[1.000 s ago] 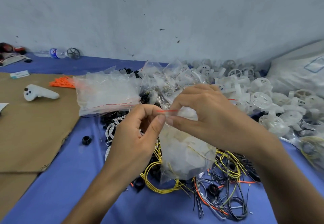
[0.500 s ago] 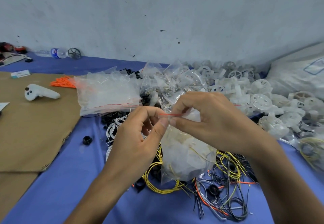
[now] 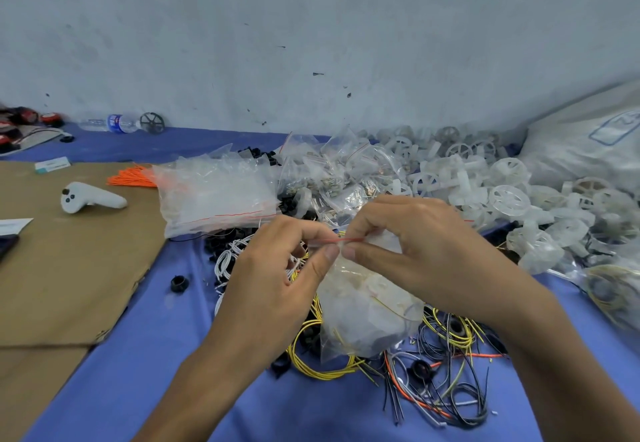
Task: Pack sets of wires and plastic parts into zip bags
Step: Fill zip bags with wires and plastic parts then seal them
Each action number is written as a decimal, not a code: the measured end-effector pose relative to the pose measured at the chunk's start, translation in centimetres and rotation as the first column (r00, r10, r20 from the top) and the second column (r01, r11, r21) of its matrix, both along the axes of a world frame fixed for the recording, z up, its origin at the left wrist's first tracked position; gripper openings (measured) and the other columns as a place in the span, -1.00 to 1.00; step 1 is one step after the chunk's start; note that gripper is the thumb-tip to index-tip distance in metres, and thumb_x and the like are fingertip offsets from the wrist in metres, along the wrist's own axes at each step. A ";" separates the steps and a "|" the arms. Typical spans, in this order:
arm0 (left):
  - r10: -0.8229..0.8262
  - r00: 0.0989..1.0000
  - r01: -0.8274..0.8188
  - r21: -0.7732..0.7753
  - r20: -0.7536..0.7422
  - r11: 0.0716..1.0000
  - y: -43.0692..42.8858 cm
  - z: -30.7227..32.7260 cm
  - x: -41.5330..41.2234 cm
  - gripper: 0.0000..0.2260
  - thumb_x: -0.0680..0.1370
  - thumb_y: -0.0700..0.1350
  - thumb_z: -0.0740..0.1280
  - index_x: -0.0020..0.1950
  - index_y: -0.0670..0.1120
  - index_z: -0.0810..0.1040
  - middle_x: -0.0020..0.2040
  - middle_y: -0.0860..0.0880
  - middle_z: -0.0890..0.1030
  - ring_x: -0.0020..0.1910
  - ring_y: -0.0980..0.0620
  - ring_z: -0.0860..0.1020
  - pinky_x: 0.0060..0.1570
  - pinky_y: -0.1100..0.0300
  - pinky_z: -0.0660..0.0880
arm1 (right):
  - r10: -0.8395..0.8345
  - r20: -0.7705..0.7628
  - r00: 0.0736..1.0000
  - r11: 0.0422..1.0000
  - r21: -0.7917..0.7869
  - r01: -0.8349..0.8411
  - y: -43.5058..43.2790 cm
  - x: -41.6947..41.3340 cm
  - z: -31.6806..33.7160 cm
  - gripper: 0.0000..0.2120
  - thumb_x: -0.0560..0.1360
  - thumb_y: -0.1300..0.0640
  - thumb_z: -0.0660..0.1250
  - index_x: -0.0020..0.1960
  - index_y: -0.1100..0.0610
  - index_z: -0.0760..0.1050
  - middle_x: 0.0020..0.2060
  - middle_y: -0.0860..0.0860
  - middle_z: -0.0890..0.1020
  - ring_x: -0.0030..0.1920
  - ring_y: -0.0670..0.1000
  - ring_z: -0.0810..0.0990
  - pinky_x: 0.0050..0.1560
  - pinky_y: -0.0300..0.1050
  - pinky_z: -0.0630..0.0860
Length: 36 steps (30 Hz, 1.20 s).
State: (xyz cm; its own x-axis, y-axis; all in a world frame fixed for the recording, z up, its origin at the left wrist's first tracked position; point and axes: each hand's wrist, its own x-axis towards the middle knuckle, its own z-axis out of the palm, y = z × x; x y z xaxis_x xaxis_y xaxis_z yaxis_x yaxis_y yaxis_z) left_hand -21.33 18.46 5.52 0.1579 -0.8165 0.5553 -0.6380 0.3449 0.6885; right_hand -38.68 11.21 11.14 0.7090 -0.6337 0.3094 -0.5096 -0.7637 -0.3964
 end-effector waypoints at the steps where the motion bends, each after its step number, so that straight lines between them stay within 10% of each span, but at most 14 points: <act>1: 0.002 1.000 -0.002 0.000 0.013 1.000 0.0 0.0 0.0 -0.91 0.56 -0.10 0.40 0.01 0.08 0.59 -0.08 0.23 0.54 -0.10 0.27 0.48 -0.14 0.46 0.33 | 0.001 0.004 1.000 1.000 -0.002 -0.001 0.1 0.0 0.0 -0.84 0.53 -0.12 0.33 -0.07 -0.05 0.58 -0.15 -0.14 0.60 -0.05 -0.10 0.55 0.02 0.02 0.48; 20: -0.016 0.994 0.017 0.009 -0.109 1.000 0.0 -0.7 1.0 -0.94 0.50 0.03 0.36 -0.06 0.11 0.59 -0.15 0.28 0.53 -0.21 0.28 0.48 -0.20 0.47 0.32 | 0.027 -0.109 0.994 1.000 0.010 -0.027 -0.4 -0.2 1.0 -0.84 0.47 -0.21 0.37 -0.05 -0.16 0.58 -0.13 -0.30 0.60 -0.07 -0.38 0.51 -0.06 -0.52 0.32; 30: -0.024 0.999 0.024 -0.001 -0.038 1.000 -0.2 -0.6 1.7 -0.96 0.52 0.00 0.40 -0.04 0.11 0.60 -0.10 0.27 0.53 -0.09 0.27 0.49 -0.10 0.46 0.32 | 0.039 -0.141 0.989 0.999 0.004 -0.038 -1.1 -0.4 1.0 -0.83 0.45 -0.24 0.36 -0.02 -0.22 0.55 -0.10 -0.33 0.61 -0.02 -0.28 0.56 -0.05 -0.38 0.43; 36: 0.020 0.980 -0.015 0.027 -0.199 1.000 -0.3 -1.2 3.8 -0.93 0.49 0.08 0.39 -0.05 0.22 0.58 -0.15 0.19 0.58 -0.27 0.21 0.48 -0.32 0.43 0.35 | -0.074 -0.129 0.989 0.991 0.100 0.087 -4.1 -4.8 1.7 -0.90 0.45 -0.16 0.40 -0.16 -0.16 0.58 -0.28 -0.21 0.63 -0.32 -0.23 0.58 -0.35 -0.40 0.43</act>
State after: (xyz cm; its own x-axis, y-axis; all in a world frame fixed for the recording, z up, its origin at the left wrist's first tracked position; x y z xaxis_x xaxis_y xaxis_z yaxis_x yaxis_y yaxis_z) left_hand -17.49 18.13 4.37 0.2777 -0.8260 0.4906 -0.4933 0.3156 0.8106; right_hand -43.47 7.10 12.83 0.6831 -0.7146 0.1506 -0.6182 -0.6756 -0.4018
